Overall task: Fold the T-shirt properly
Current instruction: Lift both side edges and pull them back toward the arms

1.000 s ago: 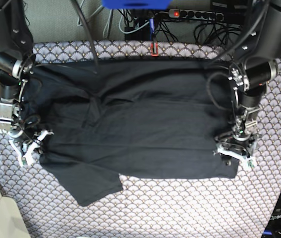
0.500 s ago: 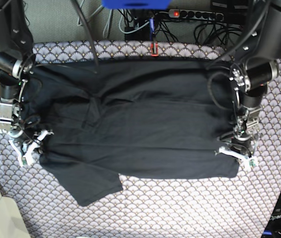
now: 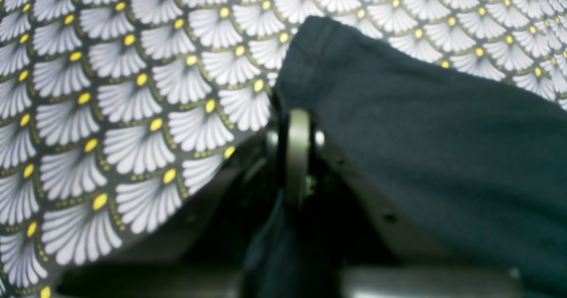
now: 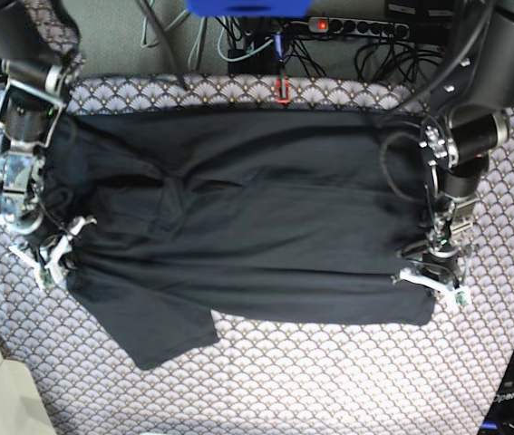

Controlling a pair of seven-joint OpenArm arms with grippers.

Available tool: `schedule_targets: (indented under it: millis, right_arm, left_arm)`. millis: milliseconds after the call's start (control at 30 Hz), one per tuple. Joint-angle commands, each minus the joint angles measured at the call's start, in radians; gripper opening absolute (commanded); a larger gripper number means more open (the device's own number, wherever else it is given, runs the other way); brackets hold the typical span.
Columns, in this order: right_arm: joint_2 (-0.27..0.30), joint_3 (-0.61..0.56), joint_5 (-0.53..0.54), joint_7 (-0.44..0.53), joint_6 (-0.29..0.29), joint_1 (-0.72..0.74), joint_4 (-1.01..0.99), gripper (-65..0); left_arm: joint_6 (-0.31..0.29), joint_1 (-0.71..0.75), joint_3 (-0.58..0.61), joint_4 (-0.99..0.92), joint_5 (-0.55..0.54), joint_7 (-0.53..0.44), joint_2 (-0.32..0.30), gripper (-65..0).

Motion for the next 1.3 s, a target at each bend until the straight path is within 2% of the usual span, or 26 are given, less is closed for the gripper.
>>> schedule_targets:
  millis: [0,333,433,533,767,933,1067,1133,1267]
  right_arm:
    - [0.009,0.003,0.012,0.024,-0.007,0.018,0.042,-65.0]
    - [0.003,0.003,0.012,0.024,-0.007,-0.001,0.065,-65.0]
    - [0.003,0.003,0.012,0.025,-0.007,-0.01,0.065,-65.0]
    - [0.003,0.003,0.012,0.025,-0.007,-0.013,0.065,-65.0]
    - [0.003,0.001,0.012,0.025,-0.007,-0.013,0.065,-65.0]
    - [0.003,0.003,0.012,0.025,-0.007,-0.013,0.067,-65.0]
    - [0.005,0.004,0.014,0.025,-0.007,-0.033,0.068,-65.0]
    - [0.003,0.044,0.014,0.027,-0.007,-0.054,0.11,-65.0]
    - [-0.049,0.118,0.012,0.025,-0.007,-0.124,0.286,-65.0]
  left_arm:
    - [-0.008,-0.023,-0.001,0.005,0.001,0.014,-0.004,-65.0]
    - [-0.009,-0.008,-0.003,0.017,0.0,0.014,-0.002,-65.0]
    - [-0.011,0.046,-0.003,0.116,-0.051,0.014,-0.001,-65.0]
    - [-0.011,0.133,0.008,0.297,-0.128,0.026,0.002,-65.0]
    - [-0.009,0.291,0.077,0.801,-0.195,0.287,0.019,-65.0]
    - [-0.009,0.344,0.071,0.983,-0.233,0.401,0.021,-65.0]
    - [-0.008,0.408,0.07,1.087,-0.235,0.451,0.021,-65.0]
    - [-0.008,0.446,0.07,1.136,-0.235,0.459,0.021,-65.0]
    - [-0.008,0.523,0.07,1.225,-0.235,0.459,0.021,-65.0]
